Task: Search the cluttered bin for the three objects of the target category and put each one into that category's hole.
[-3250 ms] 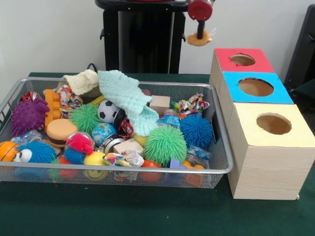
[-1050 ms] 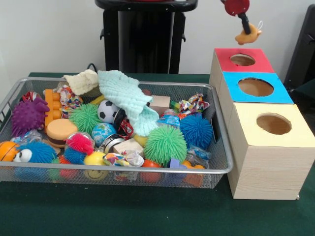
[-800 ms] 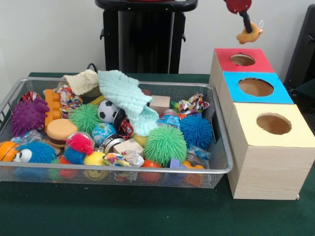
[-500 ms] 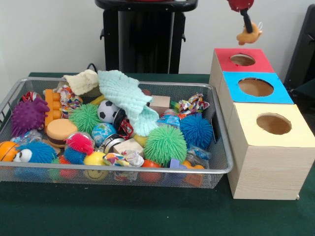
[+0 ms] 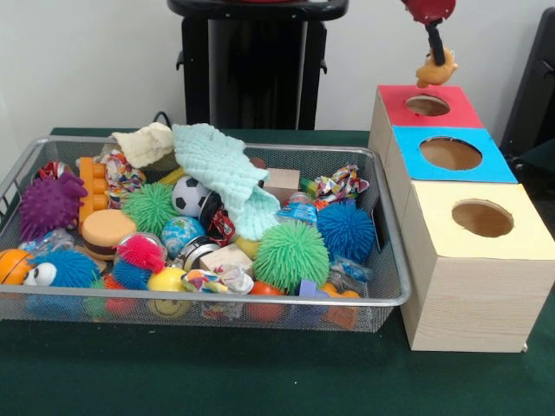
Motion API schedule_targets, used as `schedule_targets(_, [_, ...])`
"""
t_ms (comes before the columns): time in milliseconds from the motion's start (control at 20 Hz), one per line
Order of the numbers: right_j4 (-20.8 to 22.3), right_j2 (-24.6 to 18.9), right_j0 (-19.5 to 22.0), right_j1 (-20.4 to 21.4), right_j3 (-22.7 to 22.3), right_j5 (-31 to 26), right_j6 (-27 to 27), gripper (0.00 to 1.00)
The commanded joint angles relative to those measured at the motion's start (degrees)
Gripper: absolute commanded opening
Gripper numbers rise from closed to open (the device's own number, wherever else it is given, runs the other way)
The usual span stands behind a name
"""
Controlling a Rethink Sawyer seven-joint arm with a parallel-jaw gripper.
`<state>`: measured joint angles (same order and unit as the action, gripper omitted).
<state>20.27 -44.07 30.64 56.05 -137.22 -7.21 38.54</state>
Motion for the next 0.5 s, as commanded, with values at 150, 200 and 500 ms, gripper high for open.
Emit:
schedule_targets(150, [5.9, 7.8, -1.6, -0.1, 8.3, 1.8, 9.3, 0.0])
schedule_targets(200, [6.1, 7.7, -1.4, -0.4, 8.3, 2.5, 9.3, 0.0])
schedule_targets(500, [8.0, 8.1, -1.4, -2.3, 8.2, 6.5, 9.9, 0.0])
